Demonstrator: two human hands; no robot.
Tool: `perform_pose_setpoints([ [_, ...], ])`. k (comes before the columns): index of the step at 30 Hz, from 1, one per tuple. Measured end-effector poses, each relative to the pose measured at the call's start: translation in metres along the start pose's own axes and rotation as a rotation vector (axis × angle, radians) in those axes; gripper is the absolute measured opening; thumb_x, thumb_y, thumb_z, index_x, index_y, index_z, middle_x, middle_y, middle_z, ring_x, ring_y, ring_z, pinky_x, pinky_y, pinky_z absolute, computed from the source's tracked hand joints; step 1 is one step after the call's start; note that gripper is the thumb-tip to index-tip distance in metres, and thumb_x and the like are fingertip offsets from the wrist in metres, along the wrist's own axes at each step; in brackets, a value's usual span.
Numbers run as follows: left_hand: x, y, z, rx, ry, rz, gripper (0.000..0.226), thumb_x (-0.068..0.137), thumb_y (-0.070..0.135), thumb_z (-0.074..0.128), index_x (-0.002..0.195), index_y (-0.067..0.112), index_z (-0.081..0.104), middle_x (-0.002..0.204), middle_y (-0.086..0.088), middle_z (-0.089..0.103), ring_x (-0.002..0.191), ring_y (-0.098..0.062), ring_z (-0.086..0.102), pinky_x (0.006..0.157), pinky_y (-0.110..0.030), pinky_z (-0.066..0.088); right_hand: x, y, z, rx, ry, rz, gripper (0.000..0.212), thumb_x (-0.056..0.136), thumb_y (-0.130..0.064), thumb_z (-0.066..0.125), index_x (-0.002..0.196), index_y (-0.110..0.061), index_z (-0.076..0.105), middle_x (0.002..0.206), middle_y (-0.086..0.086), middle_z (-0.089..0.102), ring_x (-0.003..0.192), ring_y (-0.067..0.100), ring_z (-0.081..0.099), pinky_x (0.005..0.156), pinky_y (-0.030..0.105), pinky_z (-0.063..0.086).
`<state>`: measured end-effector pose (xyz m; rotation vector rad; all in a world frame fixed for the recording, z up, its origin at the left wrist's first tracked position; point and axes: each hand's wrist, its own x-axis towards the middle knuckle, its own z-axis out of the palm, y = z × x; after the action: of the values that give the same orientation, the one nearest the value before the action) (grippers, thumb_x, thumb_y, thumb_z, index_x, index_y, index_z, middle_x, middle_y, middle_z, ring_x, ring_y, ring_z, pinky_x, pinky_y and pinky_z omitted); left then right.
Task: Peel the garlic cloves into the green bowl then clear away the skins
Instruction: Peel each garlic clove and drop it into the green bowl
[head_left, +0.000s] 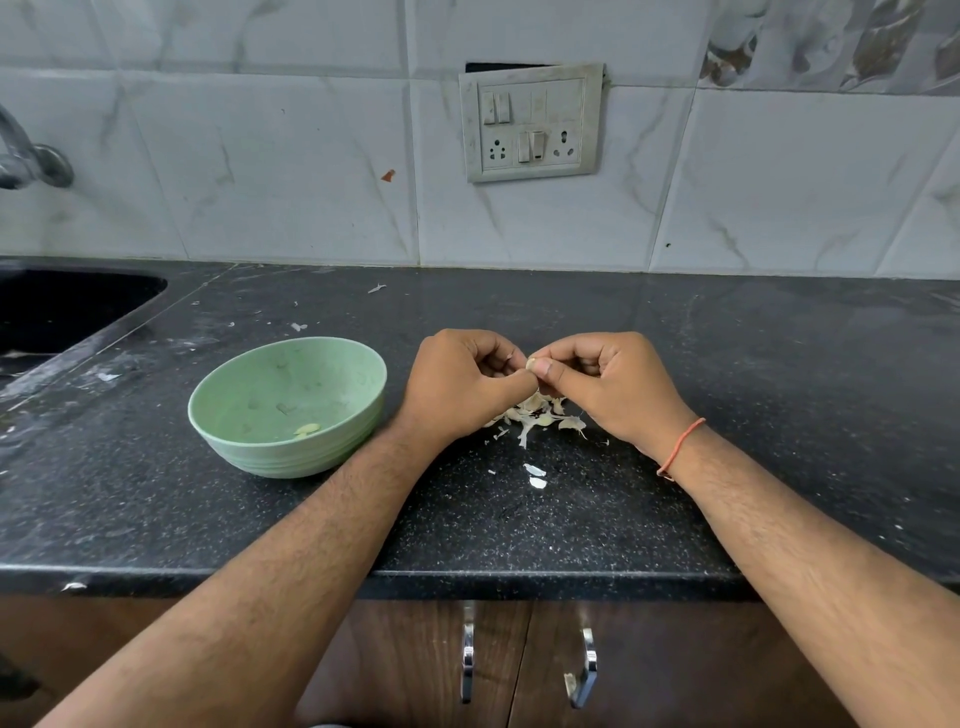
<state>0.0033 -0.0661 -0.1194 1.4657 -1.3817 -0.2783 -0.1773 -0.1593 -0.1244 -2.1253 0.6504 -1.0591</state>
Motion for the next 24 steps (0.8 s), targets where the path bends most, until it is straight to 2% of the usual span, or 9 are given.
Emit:
perform_pose_setpoints([
  [7,0.001,-0.002,0.000,-0.001,-0.005,-0.008,0.004,0.074,0.024,0.084,0.075,0.025,0.080,0.068,0.010,0.075,0.061,-0.003,0.067,0.063,-0.022,0.053,-0.001,0.000,0.002,0.103,-0.015,0.046,0.009,0.096,-0.014,0.079,0.104,-0.015,0.083,0.092,0.003,0.082,0.086,0.024,0.081,0.086,0.053,0.065],
  [11,0.002,-0.002,0.001,0.023,0.025,0.013,0.004,0.081,0.024,0.081,0.079,0.027,0.080,0.073,0.012,0.076,0.064,0.000,0.066,0.066,-0.019,0.054,0.000,-0.003,0.002,0.163,0.024,0.082,0.007,0.096,-0.015,0.079,0.101,-0.014,0.083,0.088,0.005,0.082,0.084,0.027,0.080,0.086,0.051,0.065],
  [13,0.004,-0.002,0.001,0.051,0.085,0.015,0.009,0.087,0.021,0.076,0.083,0.028,0.080,0.077,0.013,0.077,0.068,0.000,0.067,0.070,-0.020,0.055,0.000,-0.004,0.001,0.141,0.090,0.075,0.005,0.097,-0.017,0.078,0.099,-0.016,0.083,0.090,0.000,0.082,0.087,0.023,0.079,0.087,0.044,0.065],
  [15,0.006,-0.004,-0.001,0.080,0.153,-0.031,0.017,0.094,0.024,0.063,0.093,0.030,0.079,0.081,0.013,0.077,0.065,-0.001,0.064,0.069,-0.026,0.055,0.003,-0.003,-0.001,0.072,0.222,0.090,0.006,0.099,-0.023,0.074,0.099,-0.023,0.080,0.096,-0.009,0.080,0.094,0.011,0.075,0.089,0.030,0.060],
  [17,0.009,-0.011,-0.001,0.161,0.162,-0.082,0.034,0.097,0.033,0.046,0.111,0.029,0.076,0.094,0.012,0.076,0.083,-0.005,0.066,0.086,-0.032,0.054,0.006,-0.002,-0.005,-0.055,0.368,0.141,0.007,0.103,-0.028,0.066,0.102,-0.029,0.072,0.101,-0.016,0.074,0.095,-0.003,0.066,0.084,0.018,0.051],
  [19,0.010,-0.016,-0.002,0.291,0.075,-0.116,0.048,0.098,0.040,0.032,0.119,0.023,0.072,0.115,0.005,0.073,0.117,-0.020,0.062,0.111,-0.048,0.045,0.008,-0.001,-0.009,-0.142,0.430,0.245,0.010,0.107,-0.028,0.054,0.107,-0.029,0.064,0.106,-0.018,0.067,0.096,-0.003,0.061,0.078,0.020,0.045],
  [20,0.009,-0.015,-0.002,0.339,0.007,-0.134,0.050,0.100,0.044,0.027,0.113,0.021,0.070,0.116,0.003,0.071,0.122,-0.026,0.058,0.113,-0.052,0.041,0.008,0.000,-0.011,-0.156,0.413,0.308,0.013,0.108,-0.028,0.049,0.110,-0.027,0.062,0.106,-0.015,0.066,0.095,0.002,0.061,0.074,0.023,0.044],
  [22,0.003,-0.009,-0.004,0.366,-0.152,-0.185,0.053,0.110,0.049,0.022,0.117,0.019,0.066,0.114,0.008,0.064,0.118,-0.022,0.056,0.106,-0.045,0.042,0.007,0.001,-0.010,-0.179,0.291,0.410,0.017,0.110,-0.028,0.042,0.114,-0.023,0.058,0.103,-0.008,0.064,0.087,0.009,0.060,0.068,0.027,0.042],
  [24,-0.001,-0.006,-0.004,0.329,-0.277,-0.194,0.053,0.114,0.051,0.022,0.131,0.023,0.064,0.123,0.009,0.062,0.119,-0.015,0.054,0.099,-0.038,0.040,0.005,0.000,-0.004,-0.181,0.128,0.418,0.018,0.112,-0.031,0.040,0.115,-0.024,0.056,0.112,-0.008,0.067,0.095,0.009,0.060,0.076,0.032,0.044],
])
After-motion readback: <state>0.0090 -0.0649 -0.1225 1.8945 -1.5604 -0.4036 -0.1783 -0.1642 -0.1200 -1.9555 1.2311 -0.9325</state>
